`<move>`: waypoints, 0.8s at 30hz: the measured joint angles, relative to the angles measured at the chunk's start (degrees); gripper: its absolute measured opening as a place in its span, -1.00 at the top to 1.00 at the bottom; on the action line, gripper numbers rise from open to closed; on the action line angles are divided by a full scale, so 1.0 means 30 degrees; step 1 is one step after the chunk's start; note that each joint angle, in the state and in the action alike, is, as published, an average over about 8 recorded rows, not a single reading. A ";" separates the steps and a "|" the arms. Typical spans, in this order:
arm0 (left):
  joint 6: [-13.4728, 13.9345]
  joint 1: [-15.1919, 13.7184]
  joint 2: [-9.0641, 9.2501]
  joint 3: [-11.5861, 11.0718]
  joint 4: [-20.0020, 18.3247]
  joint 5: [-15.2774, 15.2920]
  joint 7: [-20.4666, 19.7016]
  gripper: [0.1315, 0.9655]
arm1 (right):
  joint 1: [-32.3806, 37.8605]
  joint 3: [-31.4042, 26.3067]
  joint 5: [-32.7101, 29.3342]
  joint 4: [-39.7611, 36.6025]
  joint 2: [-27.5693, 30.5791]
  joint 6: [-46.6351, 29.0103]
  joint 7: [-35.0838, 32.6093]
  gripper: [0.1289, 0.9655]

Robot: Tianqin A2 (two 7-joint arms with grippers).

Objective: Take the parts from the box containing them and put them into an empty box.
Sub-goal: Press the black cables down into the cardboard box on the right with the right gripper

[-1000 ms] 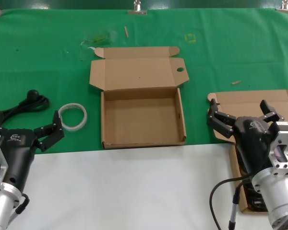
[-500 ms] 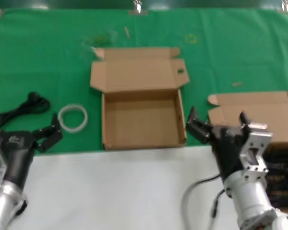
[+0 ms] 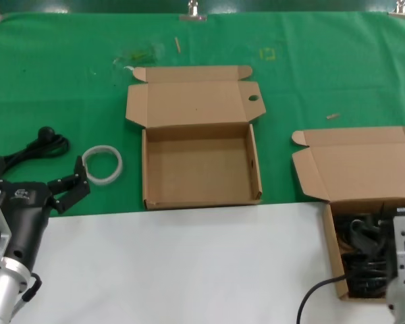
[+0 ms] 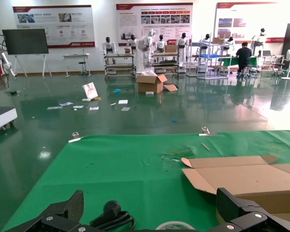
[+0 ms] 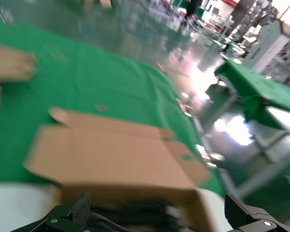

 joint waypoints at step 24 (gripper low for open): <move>0.0000 0.0000 0.0000 0.0000 0.0000 0.0004 -0.0007 -1.00 | 0.5002 0.1791 0.5931 -0.4074 -0.0007 0.5085 -1.9986 -1.00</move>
